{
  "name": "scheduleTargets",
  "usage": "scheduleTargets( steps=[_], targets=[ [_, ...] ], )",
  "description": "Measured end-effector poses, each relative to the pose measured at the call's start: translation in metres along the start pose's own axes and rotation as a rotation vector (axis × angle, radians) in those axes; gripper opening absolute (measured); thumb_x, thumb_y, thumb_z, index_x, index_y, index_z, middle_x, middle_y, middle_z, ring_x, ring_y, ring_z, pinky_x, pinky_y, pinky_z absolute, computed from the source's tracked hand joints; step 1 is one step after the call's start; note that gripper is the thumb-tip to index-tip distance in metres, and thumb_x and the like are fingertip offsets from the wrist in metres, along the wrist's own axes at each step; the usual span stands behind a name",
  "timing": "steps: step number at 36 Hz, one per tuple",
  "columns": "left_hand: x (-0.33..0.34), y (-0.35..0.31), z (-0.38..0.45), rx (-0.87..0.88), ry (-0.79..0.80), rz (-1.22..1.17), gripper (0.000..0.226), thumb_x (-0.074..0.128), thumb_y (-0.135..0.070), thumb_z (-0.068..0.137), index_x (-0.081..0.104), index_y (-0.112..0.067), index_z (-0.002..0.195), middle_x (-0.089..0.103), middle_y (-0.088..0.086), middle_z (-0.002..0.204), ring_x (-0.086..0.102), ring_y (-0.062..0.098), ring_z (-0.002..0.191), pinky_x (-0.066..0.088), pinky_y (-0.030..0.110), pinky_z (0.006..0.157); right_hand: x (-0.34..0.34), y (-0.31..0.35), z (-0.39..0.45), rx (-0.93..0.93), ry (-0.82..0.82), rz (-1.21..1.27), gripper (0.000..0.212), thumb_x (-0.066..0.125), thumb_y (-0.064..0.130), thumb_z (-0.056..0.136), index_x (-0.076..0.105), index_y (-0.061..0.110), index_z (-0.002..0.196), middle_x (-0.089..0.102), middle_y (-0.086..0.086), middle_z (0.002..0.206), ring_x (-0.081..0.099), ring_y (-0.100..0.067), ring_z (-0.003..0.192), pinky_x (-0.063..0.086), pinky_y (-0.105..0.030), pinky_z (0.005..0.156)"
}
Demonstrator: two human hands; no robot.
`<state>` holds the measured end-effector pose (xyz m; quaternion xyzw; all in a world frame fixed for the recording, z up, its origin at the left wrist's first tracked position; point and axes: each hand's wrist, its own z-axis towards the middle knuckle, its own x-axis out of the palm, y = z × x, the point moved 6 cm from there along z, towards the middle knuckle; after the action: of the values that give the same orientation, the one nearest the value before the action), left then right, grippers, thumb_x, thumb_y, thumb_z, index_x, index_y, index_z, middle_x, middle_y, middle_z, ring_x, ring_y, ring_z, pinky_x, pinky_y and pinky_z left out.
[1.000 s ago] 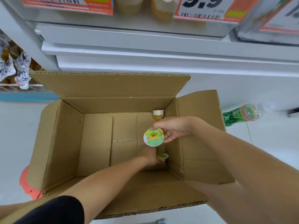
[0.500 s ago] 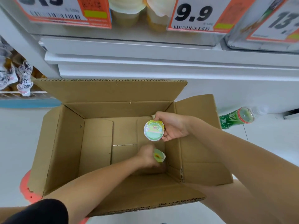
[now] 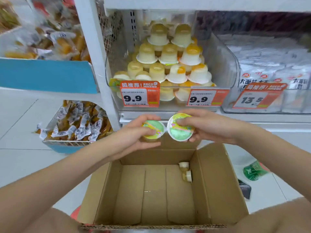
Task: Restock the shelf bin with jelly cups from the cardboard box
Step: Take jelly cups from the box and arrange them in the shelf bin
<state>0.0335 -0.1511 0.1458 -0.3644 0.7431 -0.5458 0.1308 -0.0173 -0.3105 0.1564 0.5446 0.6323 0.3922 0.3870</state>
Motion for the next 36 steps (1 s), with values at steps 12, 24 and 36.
scheduleTargets(
  steps=[12, 24, 36],
  targets=[
    [0.014, -0.136, -0.005, 0.879, -0.42, 0.947, 0.038, 0.06, -0.007, 0.087, 0.055, -0.021, 0.122, 0.049, -0.005, 0.118, 0.041, 0.005, 0.114, 0.03, 0.006, 0.094, -0.058, 0.103, -0.023, -0.697, -0.82, -0.274, 0.03, 0.059, 0.031, 0.086, 0.054, 0.041, 0.114, 0.057, -0.008, 0.121, 0.061, -0.016, 0.096, 0.056, -0.031, 0.074],
    [0.012, -0.134, 0.059, 0.864, -0.308, 1.234, 0.039, 0.063, -0.016, 0.086, 0.06, -0.027, 0.123, 0.06, -0.009, 0.125, 0.051, 0.015, 0.117, 0.037, 0.032, 0.102, -0.068, 0.091, 0.018, -0.536, -0.674, -0.586, 0.034, 0.061, 0.015, 0.087, 0.059, 0.025, 0.119, 0.056, 0.007, 0.11, 0.053, -0.016, 0.108, 0.046, -0.04, 0.097],
    [0.008, -0.123, 0.057, 0.88, -0.386, 1.387, 0.034, 0.056, -0.027, 0.091, 0.061, -0.032, 0.124, 0.056, 0.001, 0.134, 0.051, 0.02, 0.125, 0.04, 0.046, 0.102, -0.071, 0.082, 0.02, -0.453, -0.513, -0.609, 0.035, 0.063, 0.025, 0.09, 0.06, 0.032, 0.124, 0.058, 0.0, 0.118, 0.059, -0.01, 0.089, 0.05, -0.025, 0.087]
  ],
)
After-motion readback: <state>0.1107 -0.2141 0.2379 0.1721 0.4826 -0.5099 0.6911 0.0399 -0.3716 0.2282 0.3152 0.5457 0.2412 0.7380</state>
